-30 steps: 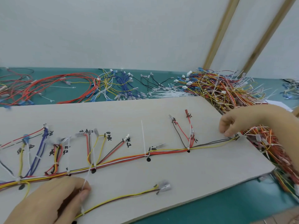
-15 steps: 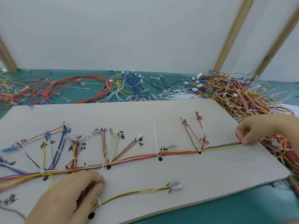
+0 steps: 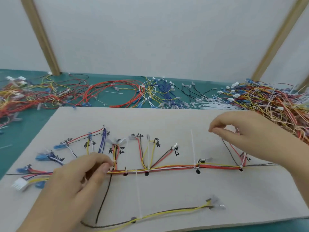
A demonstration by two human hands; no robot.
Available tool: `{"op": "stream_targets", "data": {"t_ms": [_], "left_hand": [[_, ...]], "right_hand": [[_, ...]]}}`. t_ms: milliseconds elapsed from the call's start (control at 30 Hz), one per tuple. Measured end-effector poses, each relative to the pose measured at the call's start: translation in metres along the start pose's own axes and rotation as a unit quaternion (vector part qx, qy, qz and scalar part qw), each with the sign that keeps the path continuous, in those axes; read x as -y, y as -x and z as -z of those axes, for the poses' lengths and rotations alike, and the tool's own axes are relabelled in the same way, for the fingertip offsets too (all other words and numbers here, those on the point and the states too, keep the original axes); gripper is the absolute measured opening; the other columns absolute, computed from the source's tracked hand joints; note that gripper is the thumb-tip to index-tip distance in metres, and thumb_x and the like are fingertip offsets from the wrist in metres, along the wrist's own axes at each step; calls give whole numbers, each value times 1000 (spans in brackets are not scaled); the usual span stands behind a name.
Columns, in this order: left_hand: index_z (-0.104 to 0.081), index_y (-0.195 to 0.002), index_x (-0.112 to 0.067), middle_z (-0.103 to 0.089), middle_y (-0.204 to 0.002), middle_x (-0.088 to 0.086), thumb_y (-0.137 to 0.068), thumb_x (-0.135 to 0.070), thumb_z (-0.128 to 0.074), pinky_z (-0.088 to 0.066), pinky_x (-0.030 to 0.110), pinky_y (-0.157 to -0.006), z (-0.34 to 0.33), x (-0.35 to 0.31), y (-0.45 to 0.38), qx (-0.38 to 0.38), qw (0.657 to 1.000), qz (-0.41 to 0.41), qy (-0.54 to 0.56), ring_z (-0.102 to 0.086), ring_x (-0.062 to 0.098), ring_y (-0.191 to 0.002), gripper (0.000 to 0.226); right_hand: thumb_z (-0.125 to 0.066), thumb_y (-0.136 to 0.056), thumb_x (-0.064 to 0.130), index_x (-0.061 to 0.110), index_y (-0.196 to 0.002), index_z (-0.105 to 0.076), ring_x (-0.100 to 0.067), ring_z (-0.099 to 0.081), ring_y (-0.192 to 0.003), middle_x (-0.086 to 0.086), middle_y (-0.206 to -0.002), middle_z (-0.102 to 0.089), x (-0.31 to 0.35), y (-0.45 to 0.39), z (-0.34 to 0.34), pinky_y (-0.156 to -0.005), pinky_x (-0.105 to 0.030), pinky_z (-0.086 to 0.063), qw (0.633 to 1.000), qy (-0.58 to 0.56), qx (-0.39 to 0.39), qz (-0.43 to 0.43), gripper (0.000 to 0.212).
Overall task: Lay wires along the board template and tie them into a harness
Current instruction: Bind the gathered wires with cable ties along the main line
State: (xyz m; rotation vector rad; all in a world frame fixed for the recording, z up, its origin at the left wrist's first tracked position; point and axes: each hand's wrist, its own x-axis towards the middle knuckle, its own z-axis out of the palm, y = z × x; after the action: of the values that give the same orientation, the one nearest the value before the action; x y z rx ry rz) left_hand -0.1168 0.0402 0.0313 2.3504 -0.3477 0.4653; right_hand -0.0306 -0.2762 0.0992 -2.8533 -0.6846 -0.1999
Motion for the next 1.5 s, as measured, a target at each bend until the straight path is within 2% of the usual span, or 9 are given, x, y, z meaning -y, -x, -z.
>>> {"op": "stream_targets", "data": {"t_ms": [100,233,300,467,700,833,967,1167,1500], "left_hand": [[-56,-86,-44,-57,-79,-30,-76,-39,-54,-35,0,-59,12,23,-13,13,998,23,-48,-49,-12,-69,11],[-54,-65,-40,-57,-85,-23,-76,-22,-72,-36,7,-69,21,38,-33,130,983,-7,-133,-45,-14,-85,27],[-53,-69,-39,-56,-69,-16,-78,-25,-67,-35,4,-72,25,40,-46,140,982,-18,-121,-46,-11,-85,22],[-55,-85,-37,-58,-79,-13,-80,-29,-63,-40,5,-62,40,47,-75,115,991,66,-11,-53,-8,-72,12],[-63,-66,-27,-55,-61,9,-72,-49,-64,-36,24,-57,41,61,-68,258,961,66,71,-45,8,-56,23],[-64,-62,-30,-60,-61,-5,-74,-45,-65,-39,17,-56,47,58,-66,237,969,41,60,-49,2,-55,19],[-63,-64,-34,-61,-69,-17,-80,-31,-67,-37,10,-56,58,58,-54,194,981,-9,-26,-52,1,-63,17],[-61,-70,-31,-56,-72,-19,-74,-49,-51,-33,0,-57,56,53,-18,108,990,-53,-77,-49,-9,-63,21],[-62,-79,-34,-63,-76,-22,-67,-49,-57,-39,4,-59,20,40,5,-62,992,75,79,-57,-3,-71,20]], "right_hand": [[-52,-84,30,29,-83,-66,3,-51,-89,22,-80,-62,34,-8,-15,-73,-5,-36,996,-66,-6,59,14],[-56,-87,28,25,-88,-66,0,-49,-84,17,-82,-60,66,-23,-46,-75,-14,-37,986,-82,58,132,11],[-56,-87,33,29,-95,-63,2,-47,-79,19,-83,-56,76,-31,-59,-74,-15,-37,984,-96,68,133,12],[-58,-85,30,41,-99,-50,-5,-53,-76,19,-82,-56,89,-41,-77,-72,-22,-46,971,-207,97,75,20],[-59,-81,29,39,-96,-55,6,-44,-93,23,-98,-52,119,-49,-71,-82,-5,-31,962,-227,-106,108,19],[-68,-79,29,30,-80,-72,-6,-34,-88,22,-82,-41,155,-57,-78,-81,-30,-30,970,-206,-27,127,4],[-65,-80,36,36,-85,-71,-6,-24,-87,17,-83,-35,172,-60,-87,-71,-29,-16,978,-164,11,132,8],[-59,-84,39,38,-95,-68,-8,-15,-118,21,-128,-39,181,-61,-103,-84,-29,-9,982,-95,47,158,14],[-55,-85,34,27,-88,-65,-11,-29,-112,16,-110,-48,183,-65,-117,-72,-28,-9,981,-106,41,159,12]]}}
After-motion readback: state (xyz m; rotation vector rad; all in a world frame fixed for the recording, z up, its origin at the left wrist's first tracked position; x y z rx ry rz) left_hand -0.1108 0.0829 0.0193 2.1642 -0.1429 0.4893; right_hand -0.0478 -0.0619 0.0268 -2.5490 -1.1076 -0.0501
